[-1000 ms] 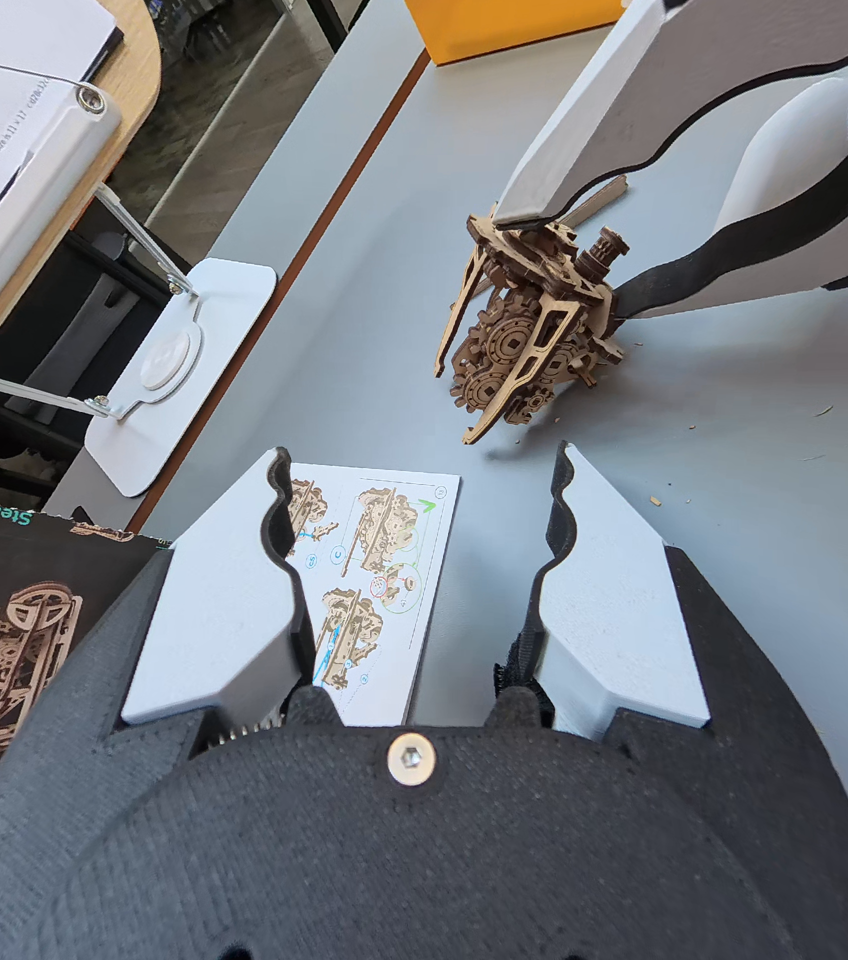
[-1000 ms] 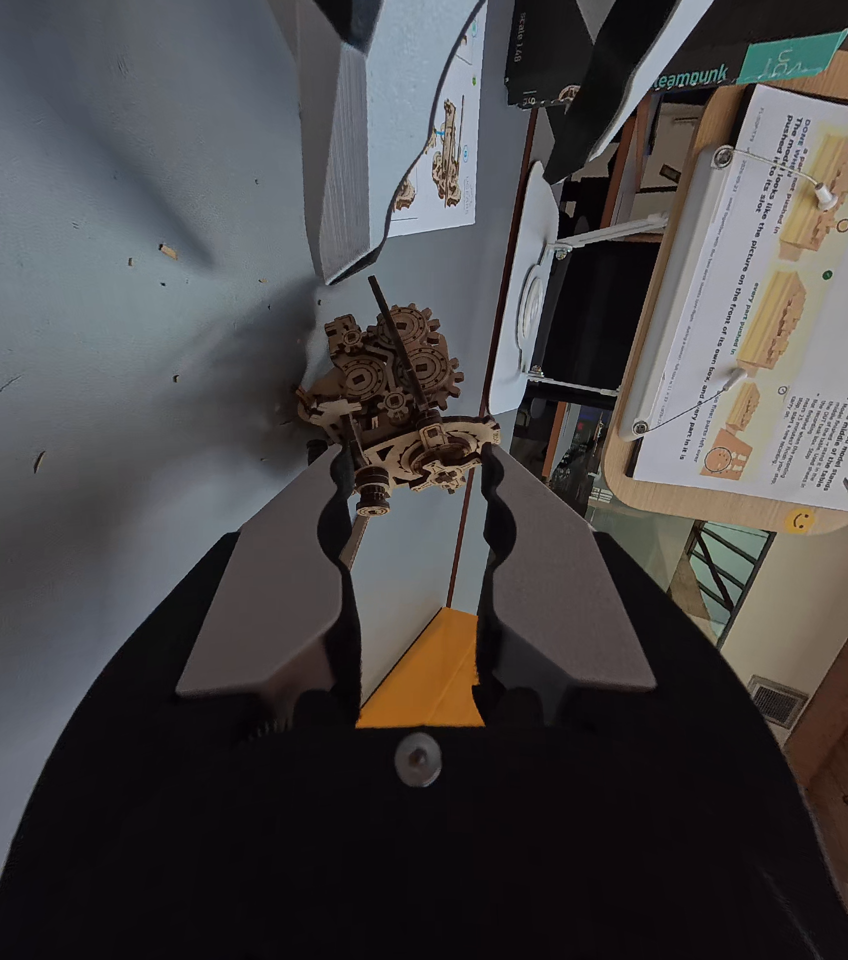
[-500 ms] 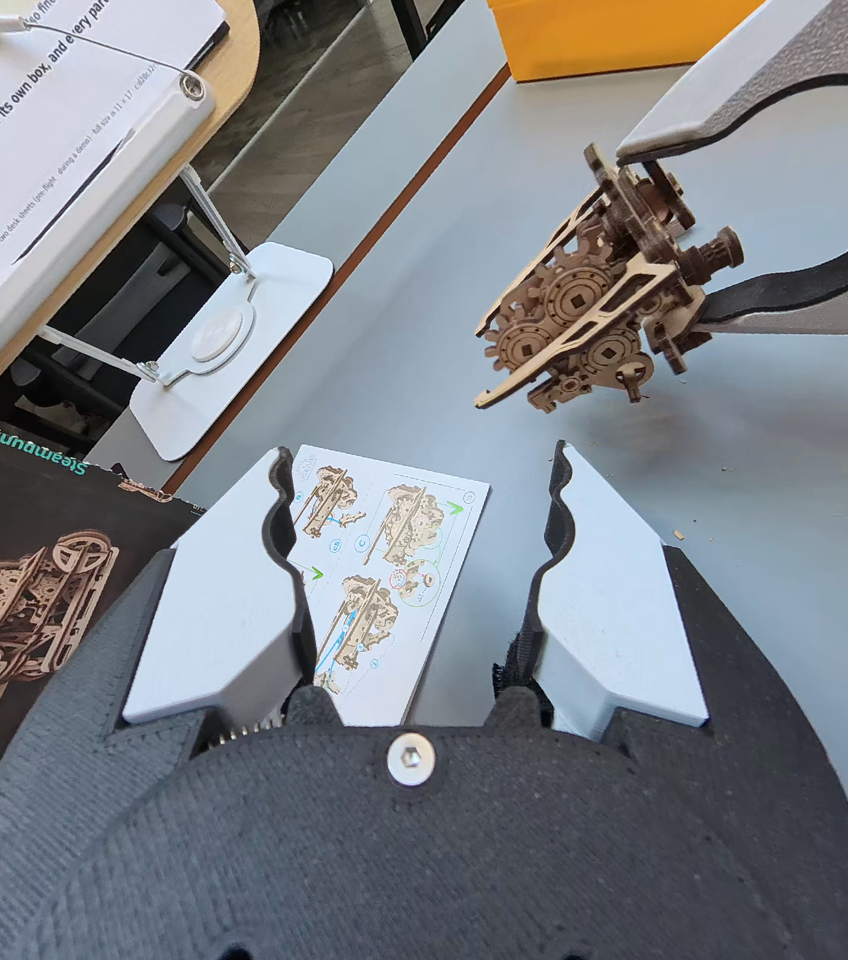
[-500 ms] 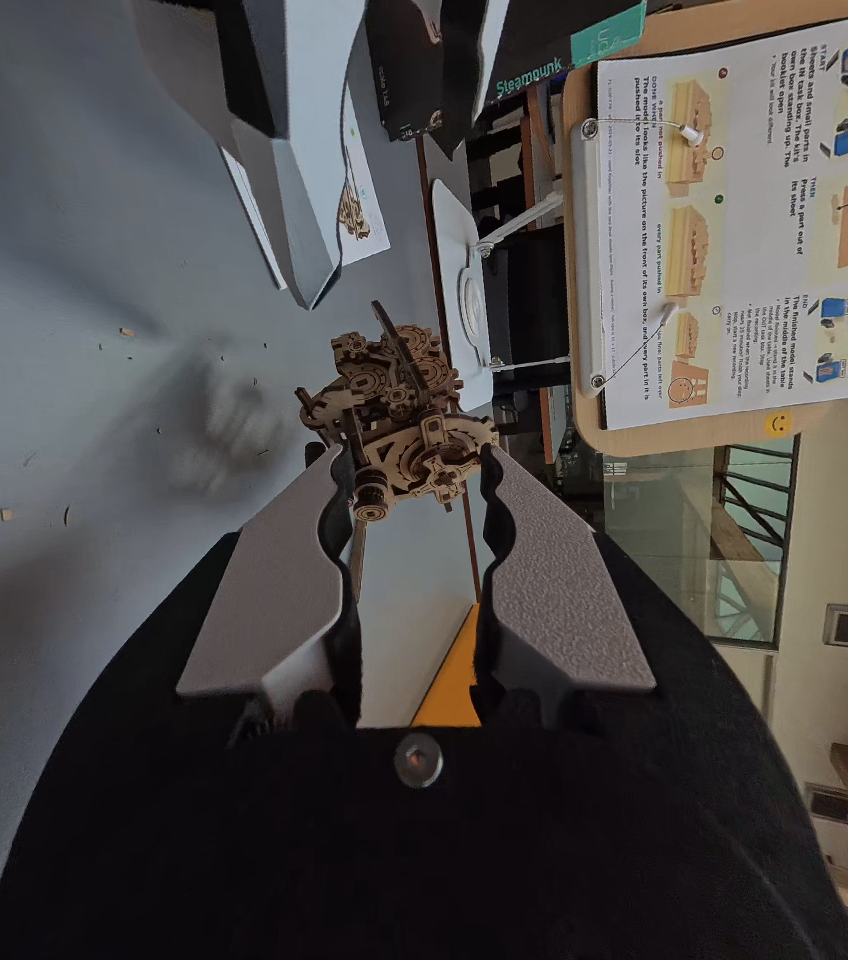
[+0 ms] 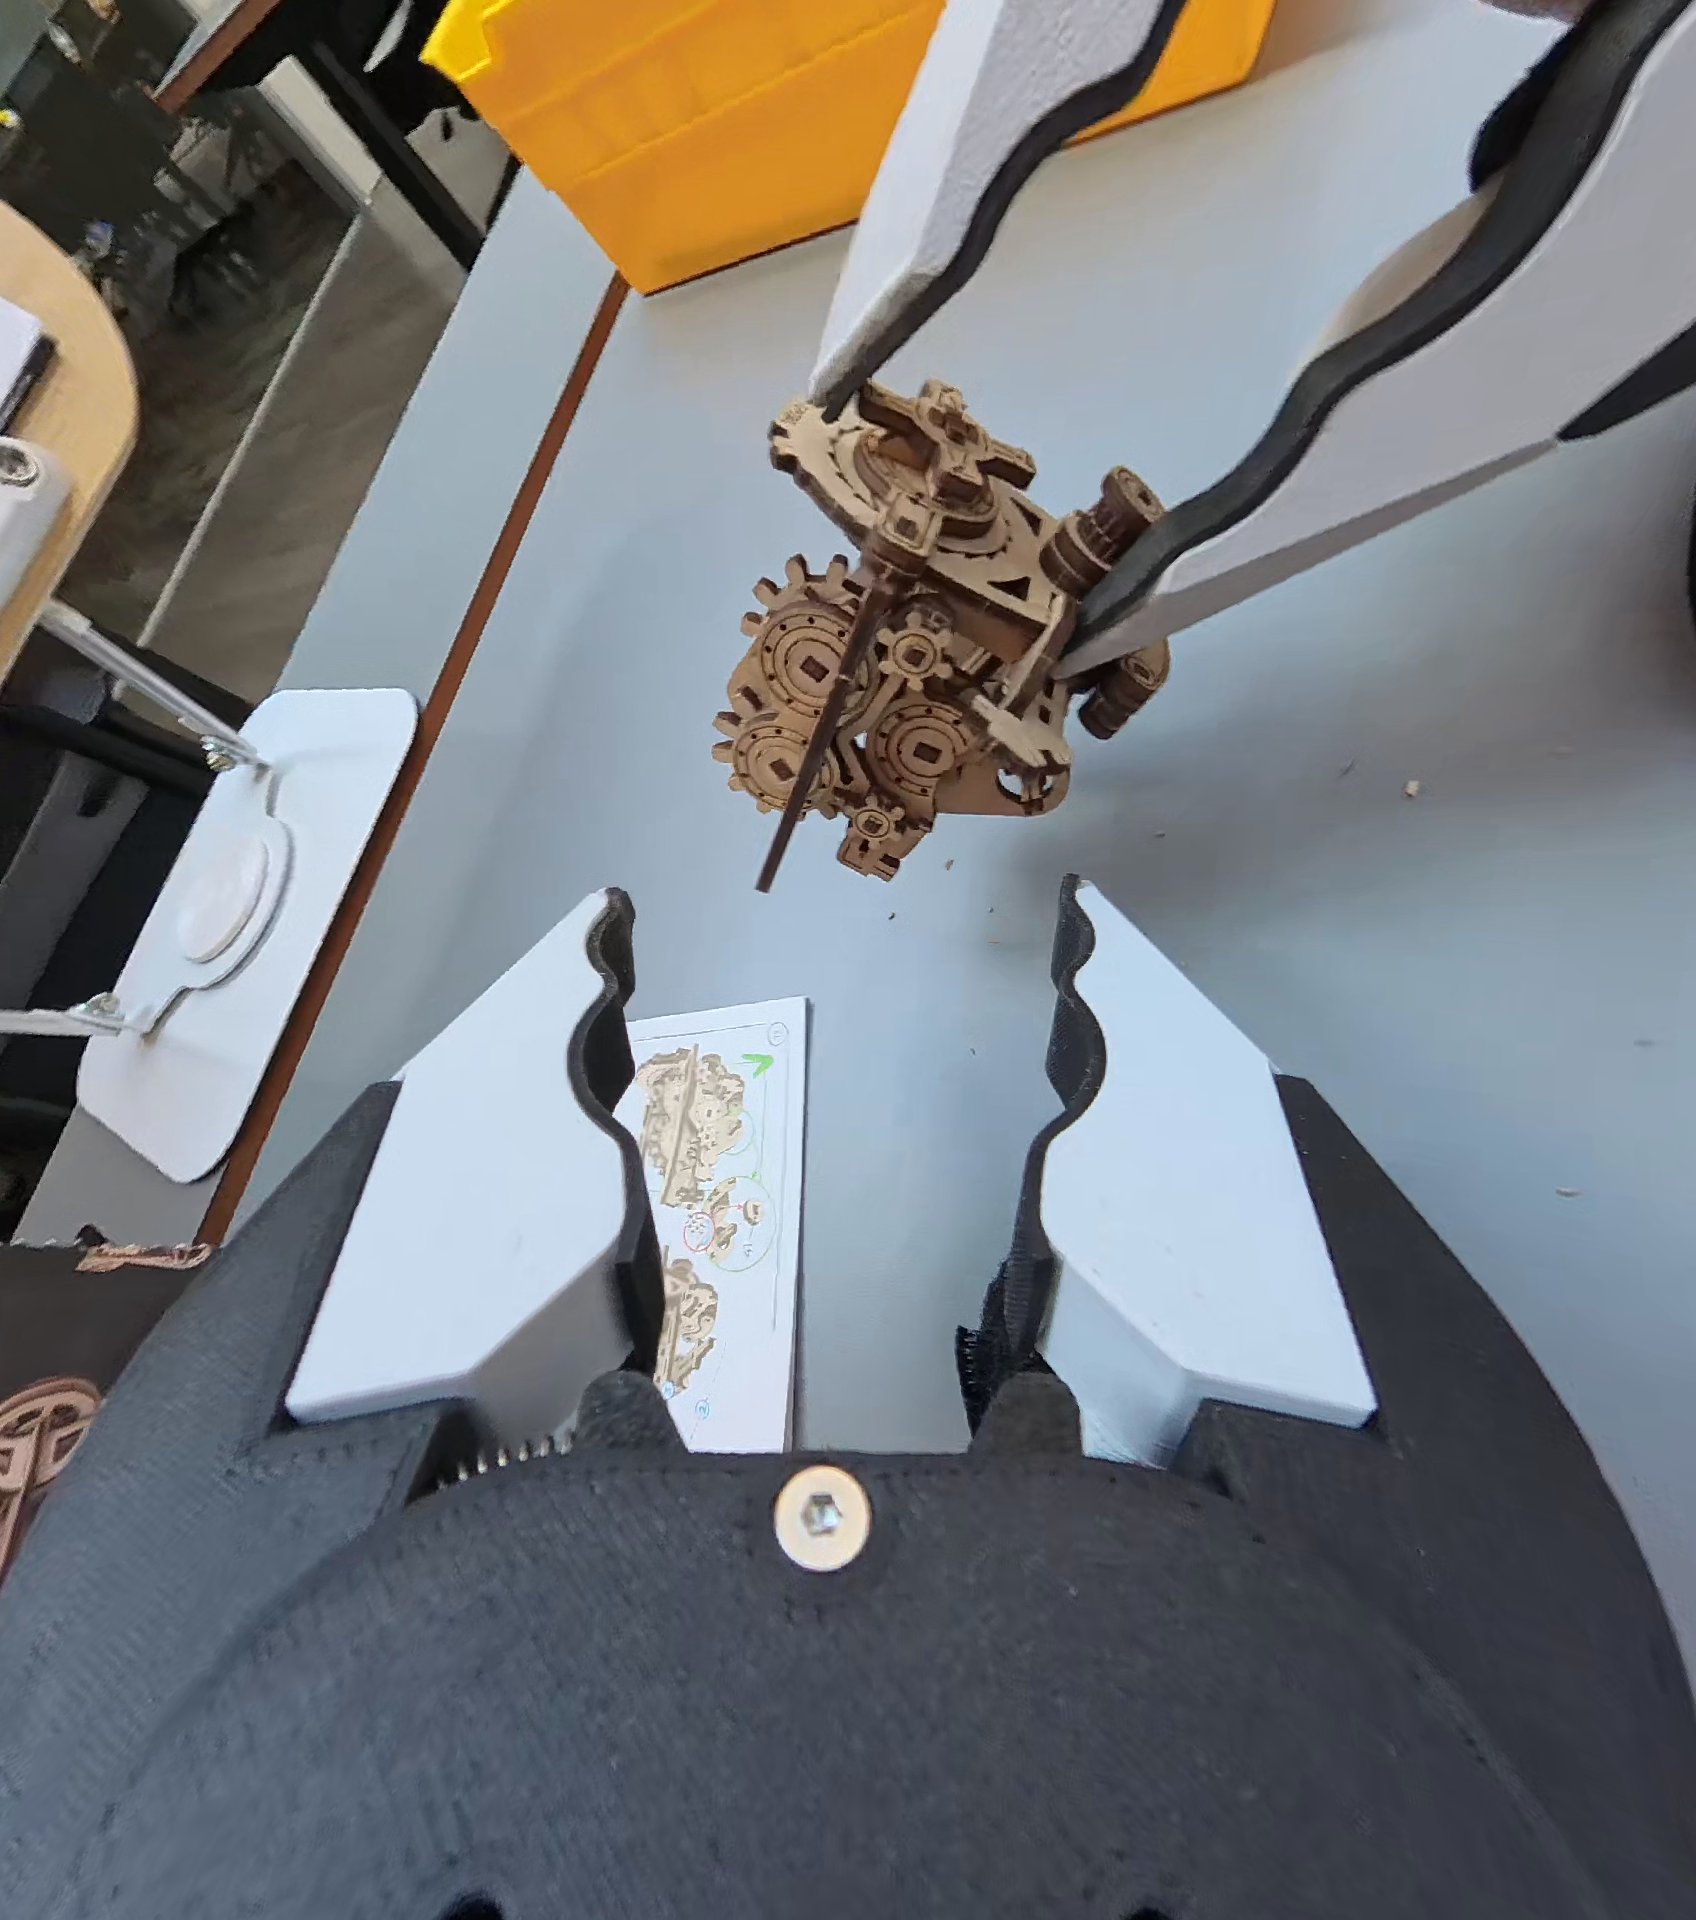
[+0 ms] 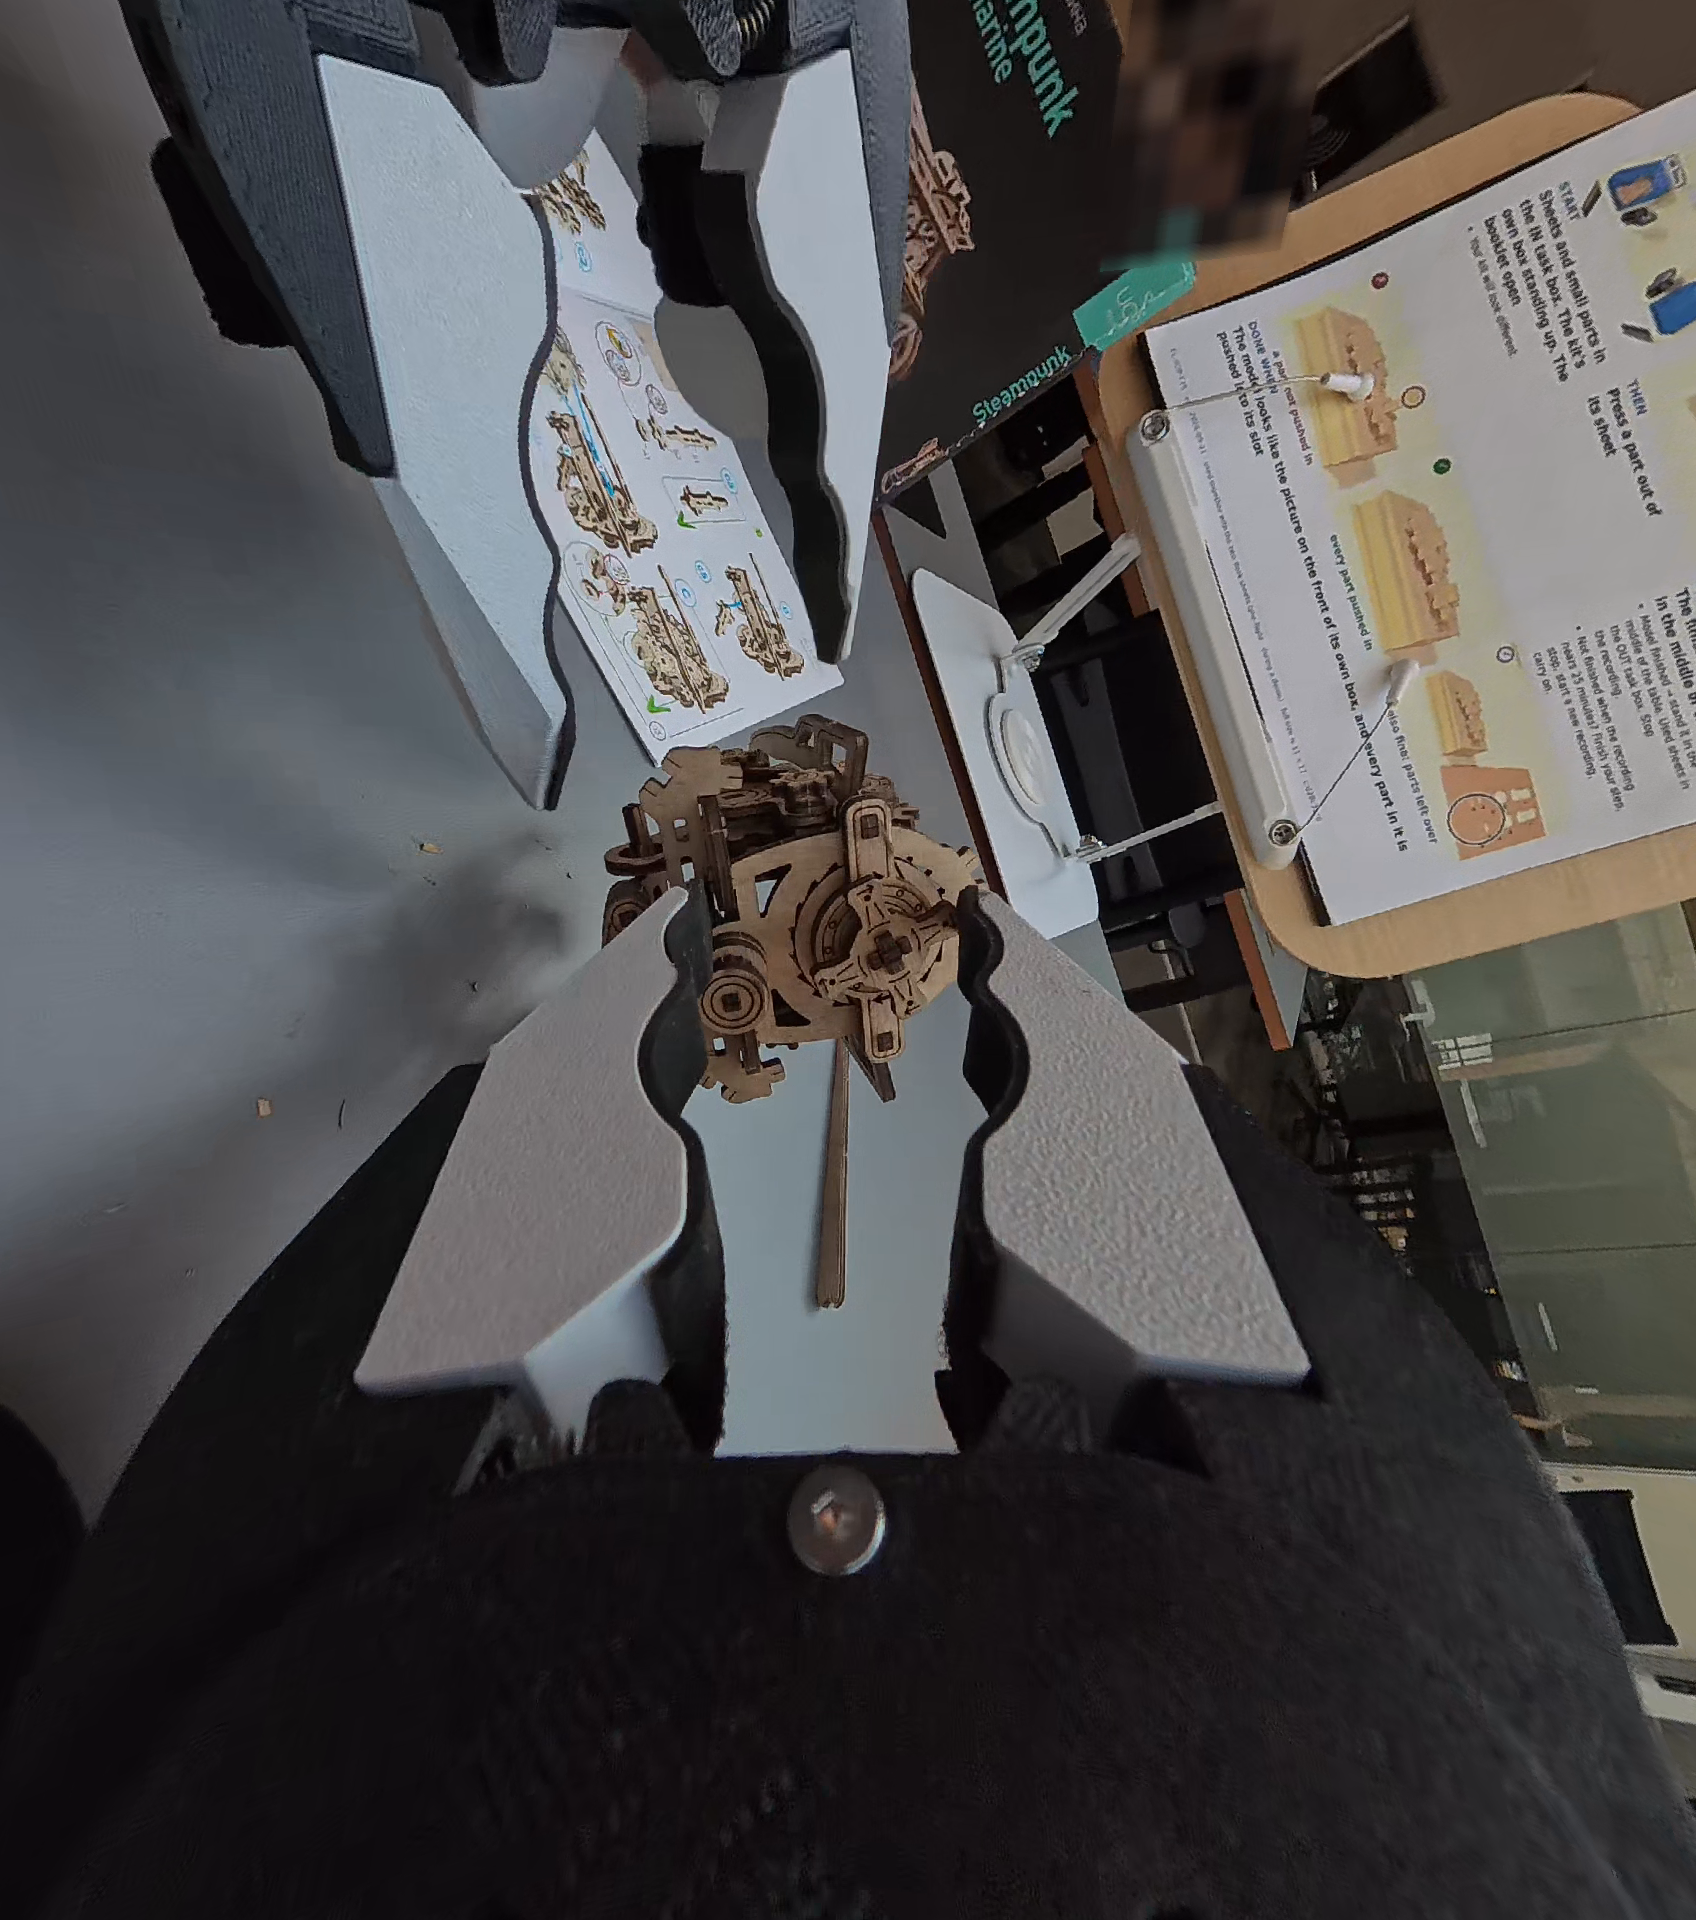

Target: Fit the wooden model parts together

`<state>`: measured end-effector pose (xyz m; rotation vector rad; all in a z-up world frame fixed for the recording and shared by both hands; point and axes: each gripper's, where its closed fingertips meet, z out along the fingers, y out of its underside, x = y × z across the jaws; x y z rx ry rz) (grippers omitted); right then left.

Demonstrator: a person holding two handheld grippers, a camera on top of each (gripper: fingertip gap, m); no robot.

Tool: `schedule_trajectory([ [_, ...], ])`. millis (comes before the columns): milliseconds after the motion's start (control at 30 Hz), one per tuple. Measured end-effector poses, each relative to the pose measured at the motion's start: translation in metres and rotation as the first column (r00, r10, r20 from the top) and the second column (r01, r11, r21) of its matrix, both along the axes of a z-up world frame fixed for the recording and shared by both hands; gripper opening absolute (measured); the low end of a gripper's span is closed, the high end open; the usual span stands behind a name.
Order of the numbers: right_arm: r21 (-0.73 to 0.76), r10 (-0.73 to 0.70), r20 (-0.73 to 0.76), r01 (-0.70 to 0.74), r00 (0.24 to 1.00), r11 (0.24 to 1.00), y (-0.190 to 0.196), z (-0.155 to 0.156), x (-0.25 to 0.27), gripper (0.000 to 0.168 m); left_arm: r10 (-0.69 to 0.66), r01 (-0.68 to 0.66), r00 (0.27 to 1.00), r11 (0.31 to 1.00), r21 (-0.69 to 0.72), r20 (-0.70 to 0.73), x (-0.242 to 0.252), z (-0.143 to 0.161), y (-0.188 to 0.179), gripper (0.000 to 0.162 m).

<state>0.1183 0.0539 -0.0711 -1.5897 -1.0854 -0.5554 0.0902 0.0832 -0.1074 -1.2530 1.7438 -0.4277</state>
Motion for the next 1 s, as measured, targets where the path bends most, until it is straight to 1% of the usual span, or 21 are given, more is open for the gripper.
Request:
schedule_trajectory([
  [33, 0.006, 0.019, -0.014, -0.018, 1.0, 1.0, -0.001, 0.001, -0.002, 0.047, -0.019, 0.019, 1.0, 1.0, -0.011, -0.003, -0.001, -0.003, -0.001, 0.077],
  [67, 0.013, 0.053, -0.031, -0.053, 0.998, 0.999, -0.003, 0.002, -0.006, 0.047, -0.03, 0.03, 1.0, 0.999, -0.032, -0.001, -0.001, -0.005, -0.001, 0.077],
  [133, 0.036, 0.12, -0.077, -0.118, 0.99, 0.992, -0.007, 0.005, -0.013, 0.046, -0.07, 0.069, 0.998, 0.991, -0.115, 0.001, -0.002, -0.009, -0.006, 0.076],
  [233, 0.098, 0.188, -0.116, -0.177, 0.975, 0.979, -0.012, 0.017, -0.02, 0.046, -0.098, 0.104, 0.995, 0.968, -0.227, 0.036, -0.007, -0.004, -0.004, 0.075],
  [267, 0.123, 0.213, -0.125, -0.198, 0.969, 0.973, -0.015, 0.021, -0.023, 0.046, -0.122, 0.133, 0.991, 0.952, -0.274, 0.057, -0.009, 0.0, -0.006, 0.072],
  [333, 0.152, 0.261, -0.151, -0.239, 0.953, 0.959, -0.02, 0.028, -0.03, 0.047, -0.182, 0.207, 0.978, 0.907, -0.366, 0.103, -0.014, 0.009, -0.015, 0.06],
  [400, 0.171, 0.302, -0.17, -0.273, 0.938, 0.947, -0.024, 0.033, -0.037, 0.046, -0.252, 0.289, 0.957, 0.865, -0.41, 0.143, -0.02, 0.017, -0.025, 0.047],
  [433, 0.18, 0.317, -0.177, -0.286, 0.932, 0.941, -0.026, 0.035, -0.04, 0.046, -0.286, 0.326, 0.945, 0.852, -0.411, 0.157, -0.023, 0.021, -0.03, 0.04],
  [500, 0.184, 0.346, -0.204, -0.311, 0.916, 0.932, -0.029, 0.038, -0.045, 0.046, -0.338, 0.379, 0.925, 0.832, -0.406, 0.173, -0.03, 0.027, -0.036, 0.04],
  [600, 0.191, 0.379, -0.27, -0.337, 0.885, 0.922, -0.033, 0.042, -0.049, 0.046, -0.379, 0.422, 0.906, 0.813, -0.401, 0.186, -0.035, 0.034, -0.044, 0.04],
  [700, 0.207, 0.41, -0.33, -0.358, 0.851, 0.91, -0.037, 0.048, -0.051, 0.046, -0.411, 0.457, 0.89, 0.806, -0.378, 0.2, -0.038, 0.041, -0.051, 0.037],
  [800, 0.225, 0.437, -0.362, -0.378, 0.823, 0.898, -0.042, 0.053, -0.053, 0.046, -0.434, 0.477, 0.879, 0.808, -0.346, 0.197, -0.043, 0.05, -0.055, 0.039],
  [867, 0.25, 0.454, -0.354, -0.385, 0.817, 0.888, -0.046, 0.059, -0.055, 0.046, -0.444, 0.486, 0.874, 0.816, -0.313, 0.198, -0.048, 0.06, -0.055, 0.044],
  [1000, 0.316, 0.478, -0.278, -0.39, 0.833, 0.865, -0.057, 0.071, -0.06, 0.046, -0.464, 0.506, 0.86, 0.826, -0.247, 0.211, -0.058, 0.079, -0.055, 0.05],
])
